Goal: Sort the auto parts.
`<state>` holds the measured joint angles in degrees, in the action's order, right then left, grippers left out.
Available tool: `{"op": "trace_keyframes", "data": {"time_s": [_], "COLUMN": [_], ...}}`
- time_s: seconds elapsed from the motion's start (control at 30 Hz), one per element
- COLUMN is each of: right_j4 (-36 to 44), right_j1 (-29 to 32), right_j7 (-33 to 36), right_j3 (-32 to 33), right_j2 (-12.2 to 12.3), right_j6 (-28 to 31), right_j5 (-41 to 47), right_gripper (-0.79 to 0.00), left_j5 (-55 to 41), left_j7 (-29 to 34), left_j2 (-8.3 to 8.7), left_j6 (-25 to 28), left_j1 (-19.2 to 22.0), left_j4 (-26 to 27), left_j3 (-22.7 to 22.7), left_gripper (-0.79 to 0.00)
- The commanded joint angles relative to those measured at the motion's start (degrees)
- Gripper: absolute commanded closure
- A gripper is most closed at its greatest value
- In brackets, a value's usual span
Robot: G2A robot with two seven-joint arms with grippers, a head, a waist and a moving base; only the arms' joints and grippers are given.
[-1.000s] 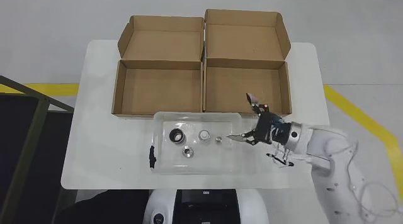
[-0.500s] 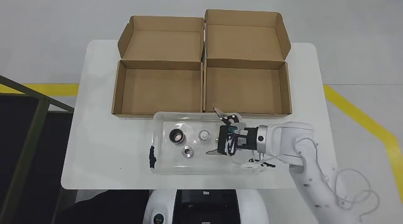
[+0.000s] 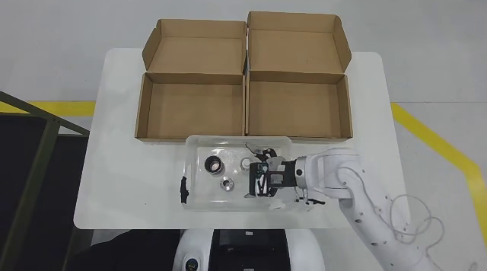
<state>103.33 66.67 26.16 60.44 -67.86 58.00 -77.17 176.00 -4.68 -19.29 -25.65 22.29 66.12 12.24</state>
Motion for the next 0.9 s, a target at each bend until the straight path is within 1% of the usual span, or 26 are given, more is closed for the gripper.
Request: {"op": "trace_keyframes", "data": {"time_s": [0.0,0.03,0.1,0.3,0.33,0.37,0.47,0.57,0.6,0.63,0.67,0.7,0.73,0.87], "right_j4": [-0.61,-0.95,-1.68,-2.92,-3.1,-3.33,-3.94,-4.83,-5.11,-5.38,-5.64,-5.85,-5.99,-6.55], "right_j1": [-0.54,-0.78,-1.26,-2.51,-2.72,-2.88,-3.42,-4.0,-4.22,-4.42,-4.62,-4.83,-5.01,-5.39], "right_j7": [0.34,0.43,0.8,2.39,2.62,2.79,3.08,3.02,2.95,2.87,2.75,2.81,2.84,2.69], "right_j3": [-0.25,-0.36,-0.55,-1.64,-1.82,-2.0,-2.61,-3.17,-3.35,-3.53,-3.69,-3.87,-4.08,-4.61], "right_j2": [0.1,0.13,0.17,0.23,0.23,0.23,0.25,0.23,0.22,0.21,0.2,0.2,0.2,0.25], "right_j6": [0.0,0.0,-0.21,-1.22,-1.51,-1.78,-2.32,-2.99,-3.22,-3.37,-3.58,-3.73,-3.77,-3.77], "right_j5": [0.64,1.04,1.61,2.55,2.61,2.72,2.52,2.31,2.21,2.13,2.14,1.96,1.83,1.93], "right_gripper": [-0.785,-0.779,-0.711,-0.619,-0.619,-0.65,-0.597,-0.582,-0.563,-0.508,-0.486,-0.422,-0.391,-0.376], "left_j5": [0.0,0.0,0.0,0.0,0.0,0.0,0.0,0.0,0.0,0.0,0.0,0.0,0.0,0.0], "left_j7": [0.0,0.0,0.0,0.0,0.0,0.0,0.0,0.0,0.0,0.0,0.0,0.0,0.0,0.0], "left_j2": [0.0,0.0,0.0,0.0,0.0,0.0,0.0,0.0,0.0,0.0,0.0,0.0,0.0,0.0], "left_j6": [0.0,0.0,0.0,0.0,0.0,0.0,0.0,0.0,0.0,0.0,0.0,0.0,0.0,0.0], "left_j1": [0.0,0.0,0.0,0.0,0.0,0.0,0.0,0.0,0.0,0.0,0.0,0.0,0.0,0.0], "left_j4": [0.0,0.0,0.0,0.0,0.0,0.0,0.0,0.0,0.0,0.0,0.0,0.0,0.0,0.0], "left_j3": [0.0,0.0,0.0,0.0,0.0,0.0,0.0,0.0,0.0,0.0,0.0,0.0,0.0,0.0], "left_gripper": [-0.785,-0.785,-0.785,-0.785,-0.785,-0.785,-0.785,-0.785,-0.785,-0.785,-0.785,-0.785,-0.785,-0.785]}}
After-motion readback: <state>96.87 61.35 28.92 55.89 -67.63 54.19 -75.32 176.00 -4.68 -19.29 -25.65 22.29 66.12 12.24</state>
